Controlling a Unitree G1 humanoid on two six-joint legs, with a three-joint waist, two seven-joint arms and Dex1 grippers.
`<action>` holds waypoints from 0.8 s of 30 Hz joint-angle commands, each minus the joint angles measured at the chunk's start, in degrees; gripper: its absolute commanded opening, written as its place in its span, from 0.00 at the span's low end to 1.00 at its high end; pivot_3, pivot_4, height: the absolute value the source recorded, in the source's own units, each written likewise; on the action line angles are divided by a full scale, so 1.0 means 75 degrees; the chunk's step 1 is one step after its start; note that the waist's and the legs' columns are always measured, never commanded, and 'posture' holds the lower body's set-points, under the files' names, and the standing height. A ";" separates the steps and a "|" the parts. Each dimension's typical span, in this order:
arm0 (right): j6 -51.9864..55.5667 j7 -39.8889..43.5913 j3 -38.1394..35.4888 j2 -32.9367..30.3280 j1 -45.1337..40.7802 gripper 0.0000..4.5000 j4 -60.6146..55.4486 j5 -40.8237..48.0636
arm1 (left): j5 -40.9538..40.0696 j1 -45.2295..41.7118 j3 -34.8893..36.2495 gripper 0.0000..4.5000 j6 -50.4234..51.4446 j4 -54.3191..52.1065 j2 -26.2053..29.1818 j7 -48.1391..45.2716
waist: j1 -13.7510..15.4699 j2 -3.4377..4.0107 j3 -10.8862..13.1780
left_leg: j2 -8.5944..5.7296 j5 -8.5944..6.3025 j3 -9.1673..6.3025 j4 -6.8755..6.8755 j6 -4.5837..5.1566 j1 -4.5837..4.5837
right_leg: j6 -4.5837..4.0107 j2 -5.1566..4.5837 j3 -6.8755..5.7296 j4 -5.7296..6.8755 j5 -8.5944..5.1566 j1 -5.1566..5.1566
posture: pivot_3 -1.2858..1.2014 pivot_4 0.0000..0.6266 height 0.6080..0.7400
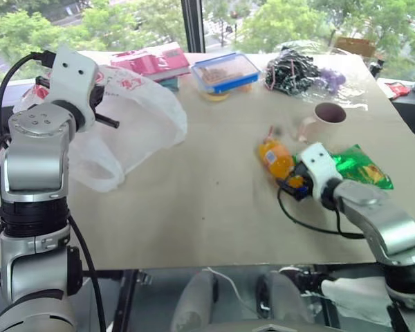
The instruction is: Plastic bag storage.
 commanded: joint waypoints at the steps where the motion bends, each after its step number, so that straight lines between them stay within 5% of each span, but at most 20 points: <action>1: 0.0201 -0.0090 0.0226 0.0208 -0.0607 1.00 0.0673 -0.0182 | -0.0072 -0.0141 0.0112 0.01 0.0068 -0.0394 -0.0017 0.0074 | -0.0025 -0.0001 0.0000 | -0.0001 0.0000 0.0001 0.0002 0.0000 -0.0002 | 0.0000 0.0000 0.0001 0.0000 0.0001 0.0000 | 0.52 0.24 1.00; 5: -0.0035 0.0048 0.0482 0.0135 -0.0791 0.83 0.1037 -0.0374 | -0.0229 -0.0142 0.0225 0.00 0.0270 -0.0484 -0.0074 0.0041 | -0.0100 -0.0018 -0.0010 | -0.0002 0.0000 0.0005 0.0002 0.0000 0.0005 | 0.0000 0.0000 0.0007 0.0003 0.0001 0.0001 | 0.52 0.24 1.00; 7: -0.0237 0.0195 0.0400 0.0027 -0.0833 0.63 0.0794 -0.0336 | -0.0354 -0.0074 0.0289 0.00 0.0409 -0.0598 -0.0057 -0.0044 | -0.0122 -0.0019 -0.0010 | 0.0001 0.0000 0.0004 0.0003 0.0000 0.0008 | 0.0000 0.0002 0.0007 0.0008 0.0001 0.0001 | 0.52 0.24 1.00; 16: -0.0359 0.1216 0.0766 0.0655 -0.1750 0.61 -0.0711 0.0622 | -0.1391 -0.0258 0.0440 0.00 0.1904 -0.1469 -0.0371 -0.0229 | -0.0196 -0.0012 0.0006 | 0.0007 0.0000 0.0011 0.0003 0.0000 0.0002 | 0.0000 0.0012 0.0021 0.0011 0.0001 -0.0012 | 0.52 0.24 1.00; 24: -0.1761 0.0993 0.2299 0.2900 -0.3963 0.61 0.2812 -0.0321 | -0.1838 -0.0602 0.0381 0.00 0.2740 -0.2060 -0.0361 -0.0177 | -0.0290 -0.0013 0.0006 | 0.0010 0.0002 0.0011 0.0004 -0.0004 0.0008 | -0.0002 0.0020 0.0030 0.0025 0.0002 -0.0019 | 0.52 0.24 1.00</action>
